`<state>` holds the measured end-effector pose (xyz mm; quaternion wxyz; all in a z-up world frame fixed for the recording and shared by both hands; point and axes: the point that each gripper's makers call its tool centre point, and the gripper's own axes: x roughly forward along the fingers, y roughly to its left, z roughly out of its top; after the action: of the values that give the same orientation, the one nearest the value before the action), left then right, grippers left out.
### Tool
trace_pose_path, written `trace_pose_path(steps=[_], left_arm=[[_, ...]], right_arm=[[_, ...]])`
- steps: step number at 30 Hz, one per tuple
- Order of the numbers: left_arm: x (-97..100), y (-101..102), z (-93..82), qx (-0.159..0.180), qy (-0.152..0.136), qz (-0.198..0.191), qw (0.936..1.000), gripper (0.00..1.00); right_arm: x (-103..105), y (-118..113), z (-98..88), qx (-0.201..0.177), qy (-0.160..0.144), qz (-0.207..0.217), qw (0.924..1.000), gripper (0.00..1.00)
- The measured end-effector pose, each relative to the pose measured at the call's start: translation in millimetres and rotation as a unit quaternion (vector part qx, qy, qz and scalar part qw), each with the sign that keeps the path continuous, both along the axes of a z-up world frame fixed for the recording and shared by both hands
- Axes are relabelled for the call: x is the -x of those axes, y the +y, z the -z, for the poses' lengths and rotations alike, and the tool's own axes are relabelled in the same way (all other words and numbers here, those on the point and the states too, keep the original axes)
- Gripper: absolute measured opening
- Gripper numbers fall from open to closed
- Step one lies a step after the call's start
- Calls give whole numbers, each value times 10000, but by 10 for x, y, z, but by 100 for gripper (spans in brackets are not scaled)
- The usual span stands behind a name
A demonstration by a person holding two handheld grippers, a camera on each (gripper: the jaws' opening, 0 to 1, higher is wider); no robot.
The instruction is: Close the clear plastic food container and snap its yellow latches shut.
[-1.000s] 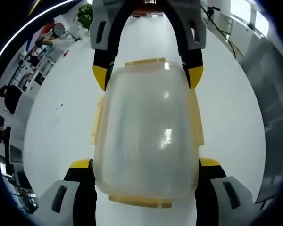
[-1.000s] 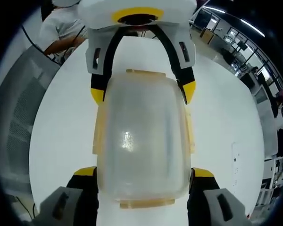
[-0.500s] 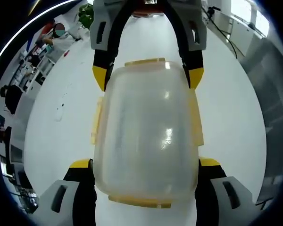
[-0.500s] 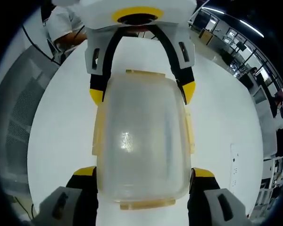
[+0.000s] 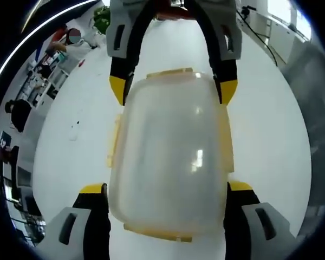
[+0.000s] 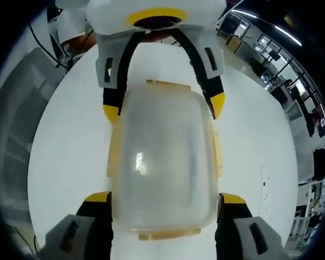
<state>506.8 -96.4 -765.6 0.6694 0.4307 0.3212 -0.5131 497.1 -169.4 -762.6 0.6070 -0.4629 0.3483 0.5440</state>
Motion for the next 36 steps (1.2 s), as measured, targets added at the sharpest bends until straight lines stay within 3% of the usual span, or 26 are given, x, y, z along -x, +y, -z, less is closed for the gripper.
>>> trace_pose_path(steps=[9, 14, 24, 36], left_arm=[[23, -8, -91, 139, 93, -112, 9998, 86], [8, 55, -157, 144, 36, -208, 9997, 87], [71, 107, -259, 219, 4, -383, 9990, 88], [227, 128, -303, 399, 65, -653, 9970, 90]], right_arm=[[-32, 5, -168, -183, -133, 100, 9997, 79], [-43, -14, -244, -372, -115, 403, 9984, 79], [100, -43, -290, -433, -146, 560, 9974, 79], [221, -27, -344, -758, -209, 1105, 9908, 76]])
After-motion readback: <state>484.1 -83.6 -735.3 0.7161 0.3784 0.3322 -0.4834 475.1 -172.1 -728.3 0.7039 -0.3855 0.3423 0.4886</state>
